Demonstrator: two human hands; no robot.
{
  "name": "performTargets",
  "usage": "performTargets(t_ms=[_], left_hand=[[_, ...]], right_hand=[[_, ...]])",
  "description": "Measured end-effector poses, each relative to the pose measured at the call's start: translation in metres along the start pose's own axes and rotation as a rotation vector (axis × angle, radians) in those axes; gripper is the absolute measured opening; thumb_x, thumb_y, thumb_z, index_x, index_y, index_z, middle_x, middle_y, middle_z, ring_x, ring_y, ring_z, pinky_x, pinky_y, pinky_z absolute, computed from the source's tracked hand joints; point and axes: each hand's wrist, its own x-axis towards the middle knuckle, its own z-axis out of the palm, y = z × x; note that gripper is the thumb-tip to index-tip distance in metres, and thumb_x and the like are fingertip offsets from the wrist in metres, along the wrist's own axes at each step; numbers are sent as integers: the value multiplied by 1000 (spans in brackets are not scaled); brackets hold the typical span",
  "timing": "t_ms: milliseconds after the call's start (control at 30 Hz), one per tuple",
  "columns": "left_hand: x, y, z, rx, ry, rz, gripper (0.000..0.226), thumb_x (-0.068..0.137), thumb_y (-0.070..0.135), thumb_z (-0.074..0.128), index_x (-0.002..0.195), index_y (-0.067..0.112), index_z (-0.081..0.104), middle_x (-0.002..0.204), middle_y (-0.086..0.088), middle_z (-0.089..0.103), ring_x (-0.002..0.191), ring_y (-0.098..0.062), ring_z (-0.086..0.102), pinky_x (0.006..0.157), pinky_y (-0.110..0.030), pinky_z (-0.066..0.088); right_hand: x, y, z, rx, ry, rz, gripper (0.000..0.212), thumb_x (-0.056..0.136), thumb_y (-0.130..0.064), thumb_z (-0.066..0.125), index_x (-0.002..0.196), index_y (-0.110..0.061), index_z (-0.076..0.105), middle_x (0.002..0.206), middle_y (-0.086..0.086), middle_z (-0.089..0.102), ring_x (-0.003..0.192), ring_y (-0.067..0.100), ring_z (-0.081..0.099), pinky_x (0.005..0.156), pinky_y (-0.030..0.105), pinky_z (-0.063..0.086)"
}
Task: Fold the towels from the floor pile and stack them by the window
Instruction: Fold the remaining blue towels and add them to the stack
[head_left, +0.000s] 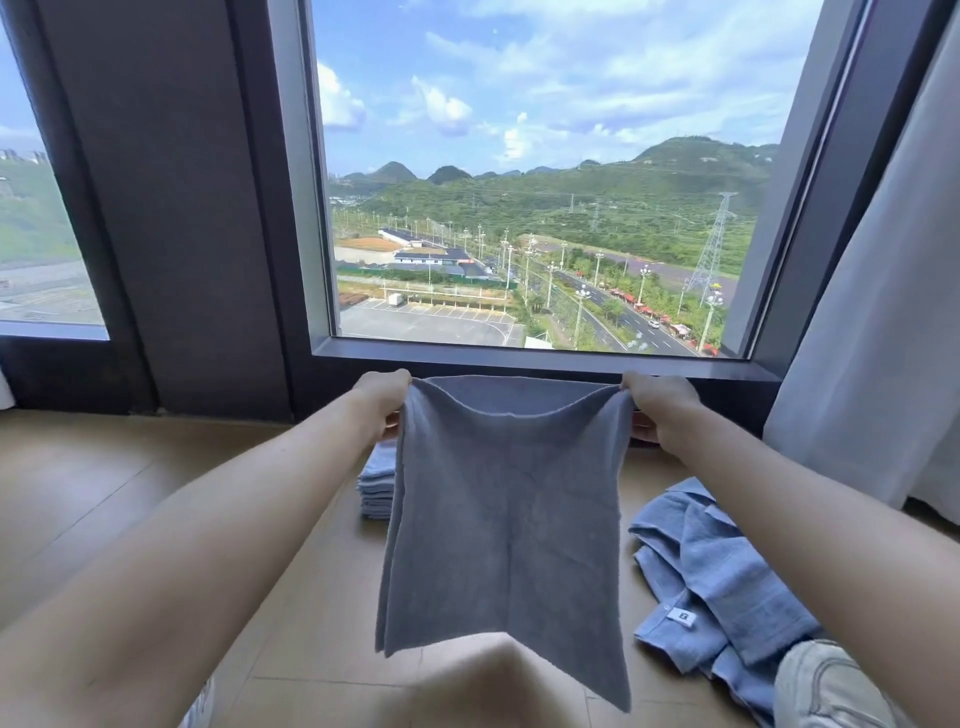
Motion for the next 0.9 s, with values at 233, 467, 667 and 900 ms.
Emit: performTargets(t_ms=[233,467,667,900], left_hand=[[17,-3,-13,251,125,126,27,94,22,50,69,12,46,83,-10,51,79,-25,48,70,-33,47],[11,-2,-20,539,263,252,33,96,28,50,67,15,39,84,-5,50,85,-22,47,71,-27,34],[18,-8,-22,287,120,38,40,94,17,45,131,2,42,118,-10,54,96,-26,55,77,-31,45],[14,-9,-16,62,37,-73,21,90,14,47,69,12,42,64,-4,40,55,-17,38,54,-27,33]], right_hand=[[9,9,-16,-246,130,-53,24,86,-12,53,64,-4,50,76,12,54,68,27,55,55,32,51],[8,4,-19,-311,156,-59,26,84,-12,56,60,-5,48,70,11,51,60,26,53,49,30,48],[-2,11,-13,-170,-44,55,19,82,-3,48,64,-4,48,61,11,50,52,21,52,41,23,48],[-12,10,-4,-112,-241,139,25,81,-3,46,57,-8,45,38,3,49,33,15,50,41,20,46]])
